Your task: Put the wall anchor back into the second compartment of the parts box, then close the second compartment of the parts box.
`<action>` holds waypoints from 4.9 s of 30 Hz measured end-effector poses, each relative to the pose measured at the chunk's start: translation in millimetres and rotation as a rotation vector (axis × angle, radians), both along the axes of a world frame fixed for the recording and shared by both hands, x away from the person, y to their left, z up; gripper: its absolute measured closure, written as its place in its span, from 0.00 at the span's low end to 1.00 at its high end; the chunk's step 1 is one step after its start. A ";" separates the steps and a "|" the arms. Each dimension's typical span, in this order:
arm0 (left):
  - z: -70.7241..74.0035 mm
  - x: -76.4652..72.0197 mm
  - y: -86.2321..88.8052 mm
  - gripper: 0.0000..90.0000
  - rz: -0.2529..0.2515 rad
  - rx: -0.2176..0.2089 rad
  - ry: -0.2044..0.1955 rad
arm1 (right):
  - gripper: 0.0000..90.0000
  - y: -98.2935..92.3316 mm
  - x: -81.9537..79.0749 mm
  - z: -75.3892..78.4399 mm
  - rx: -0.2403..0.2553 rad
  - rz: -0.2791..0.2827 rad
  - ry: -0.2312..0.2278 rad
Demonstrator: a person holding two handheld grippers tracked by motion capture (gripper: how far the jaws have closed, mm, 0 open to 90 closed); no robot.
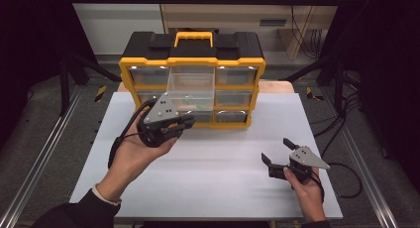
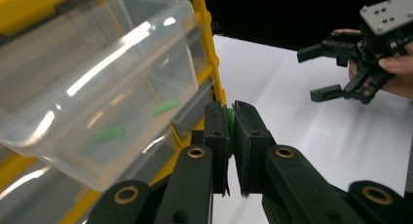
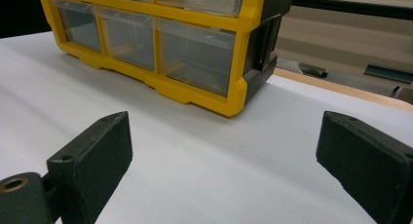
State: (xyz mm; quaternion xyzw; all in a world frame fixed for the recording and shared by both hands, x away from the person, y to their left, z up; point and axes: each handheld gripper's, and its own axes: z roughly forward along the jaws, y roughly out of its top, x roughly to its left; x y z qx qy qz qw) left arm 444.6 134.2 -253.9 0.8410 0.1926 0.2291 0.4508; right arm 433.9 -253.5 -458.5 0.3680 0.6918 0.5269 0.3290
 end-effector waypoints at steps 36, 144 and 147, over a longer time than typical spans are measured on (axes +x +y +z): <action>32.6 25.5 7.5 0.94 0.144 -0.232 -0.070 | 0.07 -0.7 0.1 0.6 0.010 0.007 -0.006; -73.4 -28.3 24.4 0.43 0.248 -0.332 -0.079 | 0.06 0.0 0.3 1.0 0.002 0.011 -0.005; -71.5 -25.5 26.0 0.55 0.240 -0.343 -0.078 | 0.06 0.3 0.2 0.9 0.000 0.011 -0.004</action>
